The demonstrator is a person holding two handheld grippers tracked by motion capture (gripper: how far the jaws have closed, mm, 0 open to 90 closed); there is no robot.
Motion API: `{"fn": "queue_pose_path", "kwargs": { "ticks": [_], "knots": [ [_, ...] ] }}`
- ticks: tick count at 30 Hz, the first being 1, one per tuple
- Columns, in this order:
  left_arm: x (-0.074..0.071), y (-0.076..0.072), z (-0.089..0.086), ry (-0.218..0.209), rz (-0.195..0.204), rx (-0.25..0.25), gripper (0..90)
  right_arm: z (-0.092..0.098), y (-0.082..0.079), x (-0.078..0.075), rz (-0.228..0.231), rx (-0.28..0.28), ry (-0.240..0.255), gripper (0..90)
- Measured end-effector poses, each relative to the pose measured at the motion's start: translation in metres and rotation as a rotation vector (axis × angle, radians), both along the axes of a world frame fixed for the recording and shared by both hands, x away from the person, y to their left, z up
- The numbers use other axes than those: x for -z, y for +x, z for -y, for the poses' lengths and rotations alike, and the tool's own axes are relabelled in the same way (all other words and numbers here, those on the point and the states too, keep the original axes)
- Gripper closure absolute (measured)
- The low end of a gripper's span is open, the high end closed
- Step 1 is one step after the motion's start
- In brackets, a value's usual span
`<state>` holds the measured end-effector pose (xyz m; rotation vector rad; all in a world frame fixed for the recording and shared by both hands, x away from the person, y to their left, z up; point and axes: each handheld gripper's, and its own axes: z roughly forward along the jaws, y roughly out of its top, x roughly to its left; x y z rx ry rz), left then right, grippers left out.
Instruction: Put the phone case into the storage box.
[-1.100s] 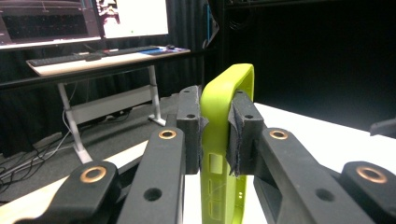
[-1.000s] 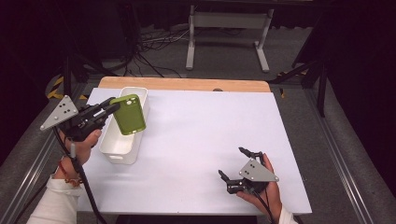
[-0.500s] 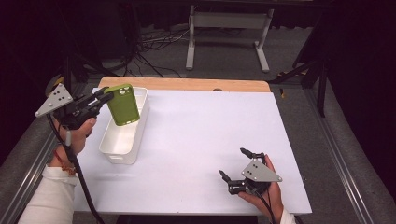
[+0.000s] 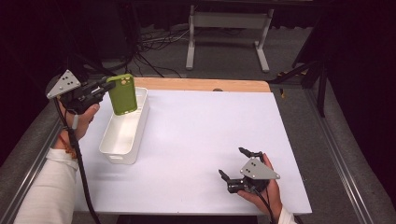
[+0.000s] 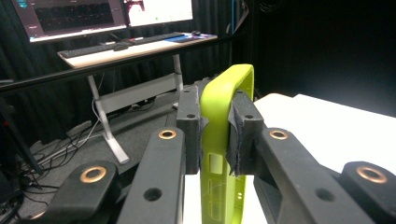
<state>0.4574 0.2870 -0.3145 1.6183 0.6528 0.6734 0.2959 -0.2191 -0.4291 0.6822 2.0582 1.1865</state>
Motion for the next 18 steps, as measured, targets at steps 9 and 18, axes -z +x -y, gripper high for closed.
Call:
{"fn": "queue_pose_path", "kwargs": {
  "ticks": [9, 18],
  "knots": [
    [0.015, 0.040, -0.004, 0.029, -0.045, 0.009, 77.6, 0.000, 0.003, 0.001, -0.007, 0.011, -0.002, 6.4],
    [0.035, 0.074, -0.002, 0.029, -0.082, 0.040, 77.6, -0.006, 0.011, 0.004, -0.023, 0.021, -0.036, 6.4]
  ]
}}
